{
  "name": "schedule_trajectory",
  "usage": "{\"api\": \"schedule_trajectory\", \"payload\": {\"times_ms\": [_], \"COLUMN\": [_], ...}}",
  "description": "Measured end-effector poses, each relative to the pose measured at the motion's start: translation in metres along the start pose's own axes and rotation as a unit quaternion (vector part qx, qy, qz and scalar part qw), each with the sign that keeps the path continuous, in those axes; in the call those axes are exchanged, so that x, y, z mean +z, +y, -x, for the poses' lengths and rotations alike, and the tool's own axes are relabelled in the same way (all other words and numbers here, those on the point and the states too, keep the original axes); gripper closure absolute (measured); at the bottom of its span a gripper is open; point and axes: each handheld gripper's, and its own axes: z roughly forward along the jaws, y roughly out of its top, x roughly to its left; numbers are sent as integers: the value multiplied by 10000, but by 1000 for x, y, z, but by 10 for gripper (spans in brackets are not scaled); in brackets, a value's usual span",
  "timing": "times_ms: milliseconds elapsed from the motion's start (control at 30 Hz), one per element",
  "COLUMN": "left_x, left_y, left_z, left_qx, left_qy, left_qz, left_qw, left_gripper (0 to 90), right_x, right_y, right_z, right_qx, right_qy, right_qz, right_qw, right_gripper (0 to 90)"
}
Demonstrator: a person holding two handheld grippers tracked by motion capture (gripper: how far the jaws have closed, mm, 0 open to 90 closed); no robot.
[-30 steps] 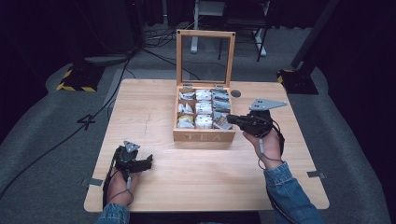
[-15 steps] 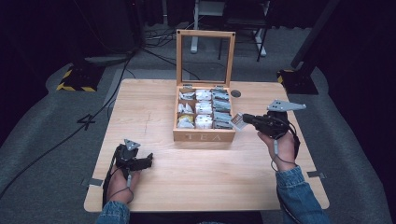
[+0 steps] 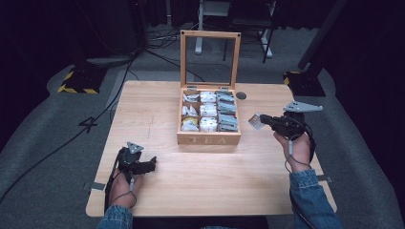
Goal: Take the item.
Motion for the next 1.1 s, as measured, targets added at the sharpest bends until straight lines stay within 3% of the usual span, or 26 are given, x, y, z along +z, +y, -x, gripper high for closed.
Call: {"api": "schedule_trajectory", "payload": {"times_ms": [433, 867, 1100], "left_x": [0, 0, 0], "left_y": [0, 0, 0], "left_z": [0, 0, 0], "left_qx": [-1, 2, 1], "left_qy": [1, 0, -1], "left_qz": [1, -1, 0], "left_qw": [10000, 10000, 10000], "left_gripper": [147, 147, 147], "right_x": [-1, 20, 30], "right_y": [-15, -44, -54], "right_z": [31, 56, 61], "right_qx": [256, 645, 735], "right_qy": [-460, -612, -604], "right_qz": [-249, -715, -902], "right_qw": [9983, 9935, 9914], "right_gripper": [894, 892, 892]}}
